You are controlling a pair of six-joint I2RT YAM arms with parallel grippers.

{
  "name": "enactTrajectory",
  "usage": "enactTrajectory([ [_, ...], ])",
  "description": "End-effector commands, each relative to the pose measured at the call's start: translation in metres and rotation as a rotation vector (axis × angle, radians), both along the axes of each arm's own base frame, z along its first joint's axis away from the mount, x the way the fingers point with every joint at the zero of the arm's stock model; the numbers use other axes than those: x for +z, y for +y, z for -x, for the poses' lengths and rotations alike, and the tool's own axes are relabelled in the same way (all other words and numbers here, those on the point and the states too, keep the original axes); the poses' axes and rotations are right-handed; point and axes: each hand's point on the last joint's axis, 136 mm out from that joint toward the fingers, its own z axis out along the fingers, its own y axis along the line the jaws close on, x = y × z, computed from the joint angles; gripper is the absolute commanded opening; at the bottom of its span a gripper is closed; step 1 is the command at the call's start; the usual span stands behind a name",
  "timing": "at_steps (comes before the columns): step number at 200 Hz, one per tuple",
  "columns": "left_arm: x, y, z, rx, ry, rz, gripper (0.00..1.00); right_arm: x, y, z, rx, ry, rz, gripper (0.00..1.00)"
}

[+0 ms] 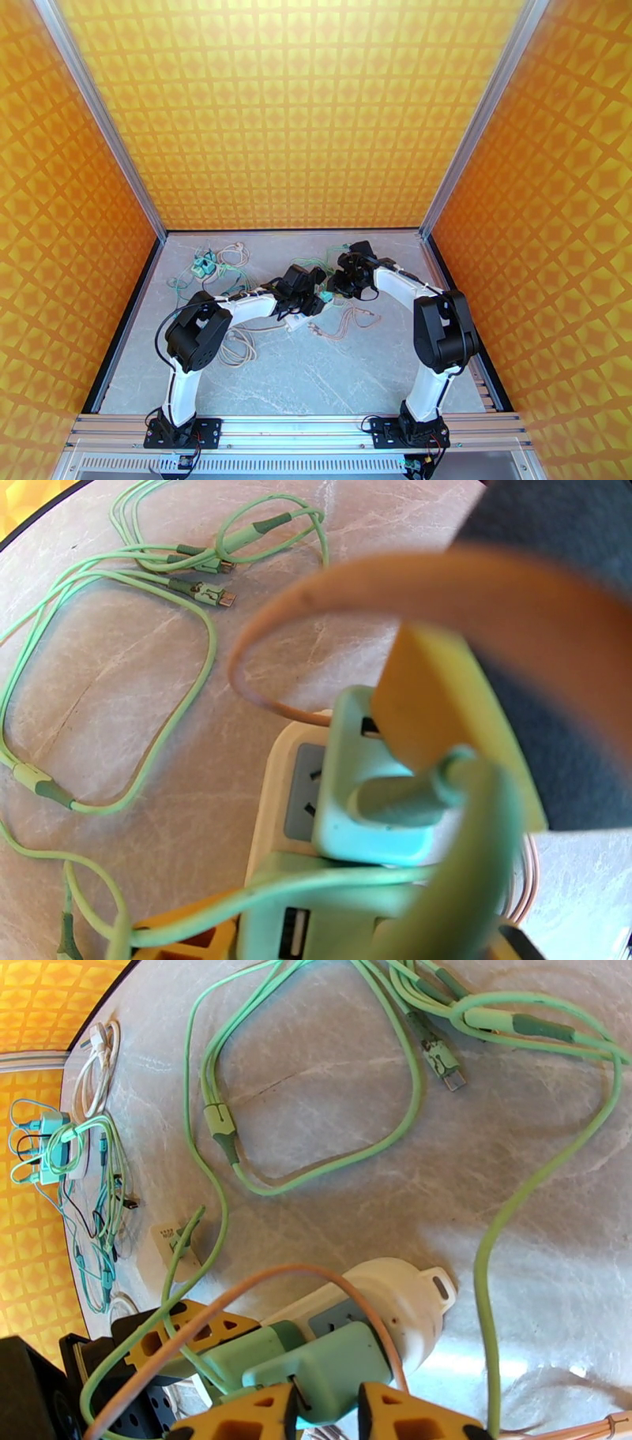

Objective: Pull the plug off the socket

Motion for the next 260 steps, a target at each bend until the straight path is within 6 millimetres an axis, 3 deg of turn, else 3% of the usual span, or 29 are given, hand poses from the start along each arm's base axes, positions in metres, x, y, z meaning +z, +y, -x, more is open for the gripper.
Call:
enactTrajectory([
  [1,0.007,0.000,0.013,-0.014,0.043,0.003,0.31,-0.036,-0.013,0.019,0.011,0.099,0.100,0.26],
  [77,0.021,0.000,0.007,0.019,-0.139,-0.156,0.30,-0.050,-0.026,0.033,0.026,0.119,0.165,0.24],
  [168,0.049,0.000,0.010,0.057,0.036,0.026,0.30,-0.059,-0.034,0.037,0.025,0.117,0.212,0.23],
  [229,0.047,0.008,0.017,0.036,0.041,-0.033,0.33,-0.057,-0.036,0.037,0.024,0.109,0.217,0.23],
  [260,0.048,0.016,0.031,0.017,0.061,-0.070,0.34,-0.055,-0.036,0.036,0.018,0.106,0.218,0.24],
])
